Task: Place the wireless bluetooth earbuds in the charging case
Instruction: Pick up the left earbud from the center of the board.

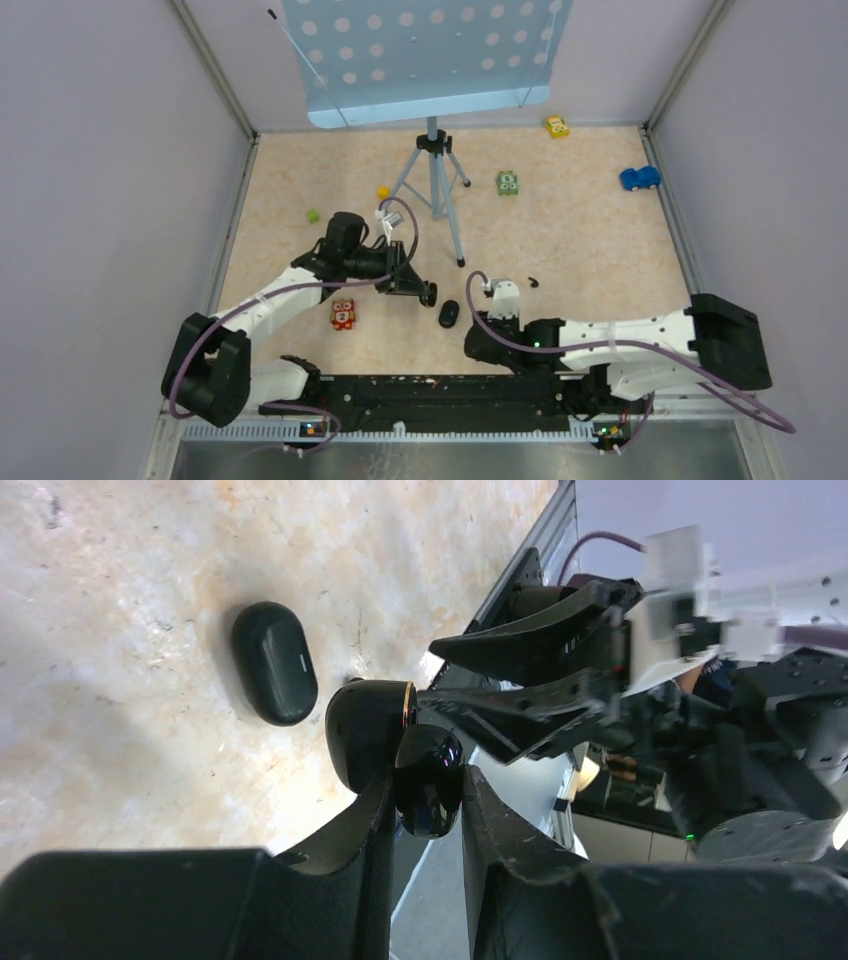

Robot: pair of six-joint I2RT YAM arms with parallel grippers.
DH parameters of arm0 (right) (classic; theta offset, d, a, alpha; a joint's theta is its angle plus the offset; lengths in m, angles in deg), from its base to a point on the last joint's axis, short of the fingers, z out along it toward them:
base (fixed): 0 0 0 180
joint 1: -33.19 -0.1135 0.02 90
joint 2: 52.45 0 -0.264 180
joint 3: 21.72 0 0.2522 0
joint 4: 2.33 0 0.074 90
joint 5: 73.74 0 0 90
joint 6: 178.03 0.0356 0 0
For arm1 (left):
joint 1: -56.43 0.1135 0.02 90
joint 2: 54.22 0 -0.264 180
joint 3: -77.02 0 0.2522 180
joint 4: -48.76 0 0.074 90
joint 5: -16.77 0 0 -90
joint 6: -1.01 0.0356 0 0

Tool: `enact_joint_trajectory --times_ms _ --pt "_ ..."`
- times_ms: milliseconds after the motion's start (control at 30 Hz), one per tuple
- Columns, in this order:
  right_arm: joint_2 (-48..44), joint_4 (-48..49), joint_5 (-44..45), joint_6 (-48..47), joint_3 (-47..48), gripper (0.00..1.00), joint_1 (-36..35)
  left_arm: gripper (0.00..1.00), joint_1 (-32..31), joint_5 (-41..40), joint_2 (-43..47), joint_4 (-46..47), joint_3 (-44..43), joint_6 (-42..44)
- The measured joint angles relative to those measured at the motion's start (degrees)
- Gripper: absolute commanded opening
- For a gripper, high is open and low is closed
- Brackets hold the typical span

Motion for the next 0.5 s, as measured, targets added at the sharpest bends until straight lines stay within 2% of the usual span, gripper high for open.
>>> enact_joint_trajectory --times_ms 133,367,500 --pt "6.8 2.6 -5.1 -0.8 2.2 0.52 1.9 0.00 0.8 -2.2 3.1 -1.4 0.1 -0.5" --pt "8.6 8.4 -9.9 -2.4 2.8 0.37 5.4 0.00 1.1 -3.6 4.4 -1.8 0.4 -1.1" --pt "8.6 10.3 -11.4 -2.9 2.8 0.35 6.2 0.00 1.1 -3.8 4.4 -2.0 0.9 -1.3"
